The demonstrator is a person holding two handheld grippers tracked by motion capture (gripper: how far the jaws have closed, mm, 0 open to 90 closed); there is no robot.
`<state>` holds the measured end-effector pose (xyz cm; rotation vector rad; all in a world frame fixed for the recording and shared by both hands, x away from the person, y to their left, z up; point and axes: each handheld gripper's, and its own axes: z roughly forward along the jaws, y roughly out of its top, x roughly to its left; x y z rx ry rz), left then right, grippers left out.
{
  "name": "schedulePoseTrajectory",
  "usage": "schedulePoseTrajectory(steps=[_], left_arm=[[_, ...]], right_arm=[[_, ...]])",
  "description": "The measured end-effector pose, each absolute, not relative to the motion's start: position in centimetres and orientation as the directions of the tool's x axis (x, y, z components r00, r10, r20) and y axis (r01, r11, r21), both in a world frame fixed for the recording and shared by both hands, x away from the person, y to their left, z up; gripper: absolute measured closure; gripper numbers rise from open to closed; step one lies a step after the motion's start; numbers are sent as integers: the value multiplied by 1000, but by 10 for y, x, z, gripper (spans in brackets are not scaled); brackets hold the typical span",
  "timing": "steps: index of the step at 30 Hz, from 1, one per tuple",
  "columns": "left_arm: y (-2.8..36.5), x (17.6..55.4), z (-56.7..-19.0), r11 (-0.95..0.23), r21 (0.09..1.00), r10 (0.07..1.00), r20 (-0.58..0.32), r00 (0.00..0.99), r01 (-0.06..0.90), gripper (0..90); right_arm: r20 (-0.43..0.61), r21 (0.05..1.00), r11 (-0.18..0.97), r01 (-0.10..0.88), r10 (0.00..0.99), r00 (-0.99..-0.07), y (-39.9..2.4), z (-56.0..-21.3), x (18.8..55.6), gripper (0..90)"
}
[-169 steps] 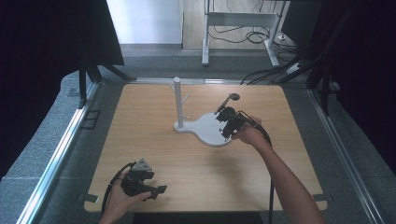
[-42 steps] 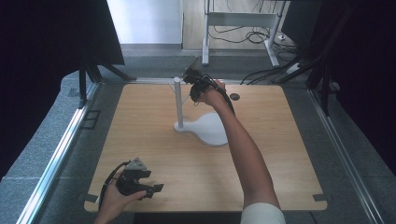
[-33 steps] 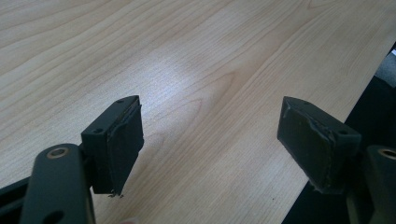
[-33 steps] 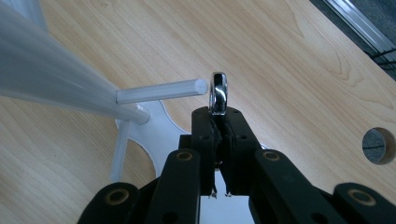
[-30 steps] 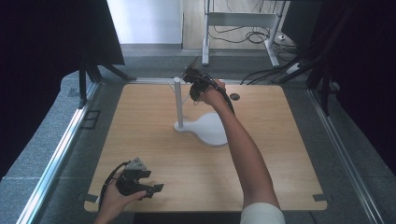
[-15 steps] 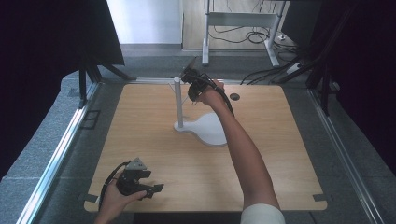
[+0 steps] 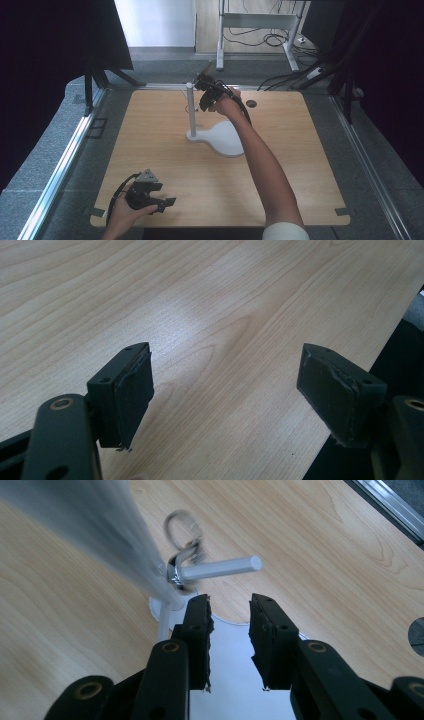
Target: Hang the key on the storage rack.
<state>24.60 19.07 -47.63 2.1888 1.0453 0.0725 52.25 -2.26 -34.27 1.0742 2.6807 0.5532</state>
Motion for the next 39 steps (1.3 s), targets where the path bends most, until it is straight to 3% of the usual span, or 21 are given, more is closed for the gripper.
schedulePoseTrajectory(steps=[13, 30, 39], left_arm=[[185, 247, -479, -442, 603, 703, -226, 674, 664, 231], [183, 247, -480, -449, 598, 703, -222, 676, 664, 230], [182, 247, -481, -454, 596, 702, -218, 678, 662, 230]], right_arm=[[-16, 488, 638, 596, 689, -725, -58, -344, 489, 555], [45, 576, 573, 583, 690, -722, -122, -364, 448, 515], [84, 625, 519, 583, 697, -712, -162, -392, 404, 490]])
